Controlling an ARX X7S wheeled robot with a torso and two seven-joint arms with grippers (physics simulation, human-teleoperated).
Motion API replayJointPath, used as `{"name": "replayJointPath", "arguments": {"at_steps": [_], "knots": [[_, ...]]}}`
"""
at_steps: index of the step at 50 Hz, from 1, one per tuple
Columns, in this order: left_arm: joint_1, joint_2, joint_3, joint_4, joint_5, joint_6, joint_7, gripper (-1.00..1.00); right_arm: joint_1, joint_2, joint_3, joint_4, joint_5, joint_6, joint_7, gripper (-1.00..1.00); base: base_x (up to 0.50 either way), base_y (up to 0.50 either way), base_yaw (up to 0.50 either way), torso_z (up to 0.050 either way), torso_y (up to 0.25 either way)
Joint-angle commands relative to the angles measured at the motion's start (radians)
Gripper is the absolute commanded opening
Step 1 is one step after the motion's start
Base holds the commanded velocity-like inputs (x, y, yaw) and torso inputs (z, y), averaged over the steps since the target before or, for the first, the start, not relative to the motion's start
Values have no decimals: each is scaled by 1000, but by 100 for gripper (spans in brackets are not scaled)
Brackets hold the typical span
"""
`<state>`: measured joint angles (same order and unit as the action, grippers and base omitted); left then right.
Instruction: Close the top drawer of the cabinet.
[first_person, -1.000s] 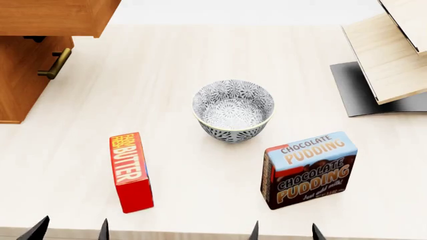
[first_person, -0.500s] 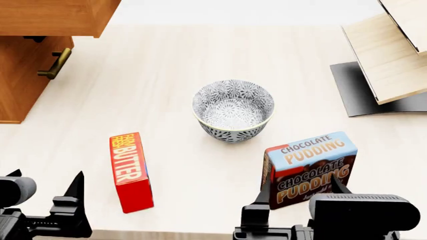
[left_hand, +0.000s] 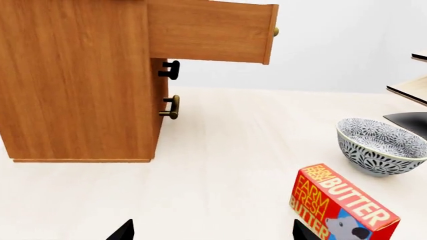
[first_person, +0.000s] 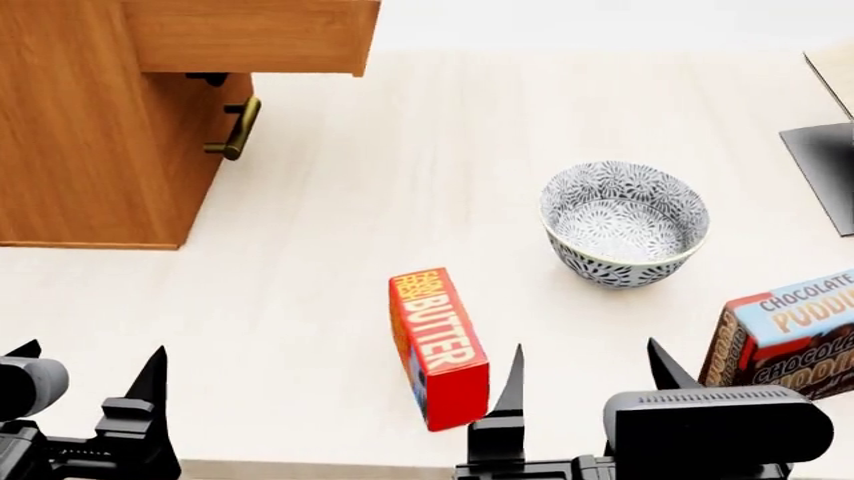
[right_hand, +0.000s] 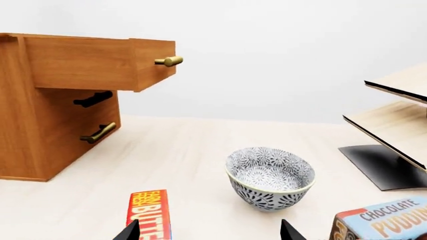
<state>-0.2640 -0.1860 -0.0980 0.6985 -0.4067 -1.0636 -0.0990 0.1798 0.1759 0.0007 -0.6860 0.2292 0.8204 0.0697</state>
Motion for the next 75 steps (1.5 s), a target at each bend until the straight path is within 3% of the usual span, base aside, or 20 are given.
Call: {"name": "replayJointPath", "arguments": {"at_steps": [1, 47, 64, 75], "knots": [[0, -4, 3, -1, -8, 0, -6, 100, -5, 10, -11, -5, 3, -7, 5, 100, 0, 500, 0, 0, 0], [6, -18, 10, -8, -40, 11, -26, 100, -14, 36, -42, -12, 10, -36, 33, 100, 0, 492, 0, 0, 0], [10, -23, 11, -20, -48, 25, -32, 100, -20, 19, -9, 4, 65, -44, 24, 100, 12, 0, 0, 0, 0], [11, -27, 15, -24, -52, 31, -37, 100, -18, 14, 14, 2, 108, -31, 18, 100, 500, -46, 0, 0, 0]]}}
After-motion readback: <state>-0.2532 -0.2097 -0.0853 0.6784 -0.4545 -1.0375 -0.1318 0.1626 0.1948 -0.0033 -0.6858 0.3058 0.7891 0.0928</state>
